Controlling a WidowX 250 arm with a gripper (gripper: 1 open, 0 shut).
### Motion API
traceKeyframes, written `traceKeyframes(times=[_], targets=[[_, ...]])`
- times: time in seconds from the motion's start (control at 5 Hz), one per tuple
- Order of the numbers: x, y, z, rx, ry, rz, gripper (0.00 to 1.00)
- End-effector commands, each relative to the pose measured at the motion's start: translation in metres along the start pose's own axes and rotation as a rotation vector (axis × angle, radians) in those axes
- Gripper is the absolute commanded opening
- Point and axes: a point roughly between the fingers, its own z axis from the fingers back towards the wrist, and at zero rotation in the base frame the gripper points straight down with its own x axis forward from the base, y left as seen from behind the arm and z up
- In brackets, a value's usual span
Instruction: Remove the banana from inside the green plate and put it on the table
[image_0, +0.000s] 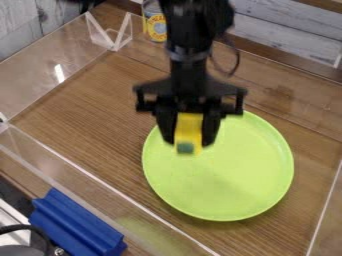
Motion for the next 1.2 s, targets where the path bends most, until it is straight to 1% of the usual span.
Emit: traceKeyframes(times=[0.0,0.2,0.4,0.6,1.0], targets=[[0.014,0.003,0.036,-0.019,-0.025,-0.093,0.00],[0.037,0.017,0.050,-0.018,-0.023,-0.177,0.00],[0.057,0.037,0.049,-0.015,-0.037,-0.213,0.00],[0.061,0.052,0.040,-0.004,-0.047,-0.233,0.00],[0.075,0.068,0.010,0.022,-0.075,-0.270,0.00]])
